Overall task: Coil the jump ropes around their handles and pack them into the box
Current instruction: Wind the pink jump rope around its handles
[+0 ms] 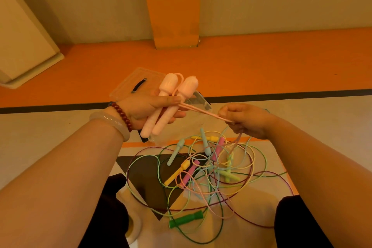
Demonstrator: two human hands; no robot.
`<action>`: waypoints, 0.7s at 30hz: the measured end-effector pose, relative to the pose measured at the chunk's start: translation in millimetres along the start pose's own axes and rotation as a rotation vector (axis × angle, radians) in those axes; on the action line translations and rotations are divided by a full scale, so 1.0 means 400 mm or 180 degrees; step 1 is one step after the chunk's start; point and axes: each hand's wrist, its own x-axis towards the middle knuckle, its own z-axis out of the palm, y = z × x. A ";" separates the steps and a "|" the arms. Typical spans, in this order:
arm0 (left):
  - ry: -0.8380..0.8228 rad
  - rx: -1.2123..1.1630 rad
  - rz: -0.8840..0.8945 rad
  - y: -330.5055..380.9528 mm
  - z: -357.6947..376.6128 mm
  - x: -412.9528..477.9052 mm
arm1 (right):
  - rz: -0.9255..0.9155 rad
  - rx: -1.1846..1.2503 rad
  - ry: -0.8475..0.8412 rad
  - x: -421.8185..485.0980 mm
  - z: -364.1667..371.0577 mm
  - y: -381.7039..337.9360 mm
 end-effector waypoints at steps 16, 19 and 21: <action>-0.0894 0.0411 0.0002 -0.002 -0.038 -0.011 | 0.0236 -0.0468 0.0351 0.004 -0.009 -0.001; -0.1350 0.1026 -0.0148 -0.007 0.012 -0.009 | 0.0100 -0.1328 0.0905 0.003 -0.012 -0.008; -0.1468 0.1650 -0.0351 -0.012 0.057 -0.007 | 0.0072 -0.1500 0.1169 0.004 -0.017 -0.025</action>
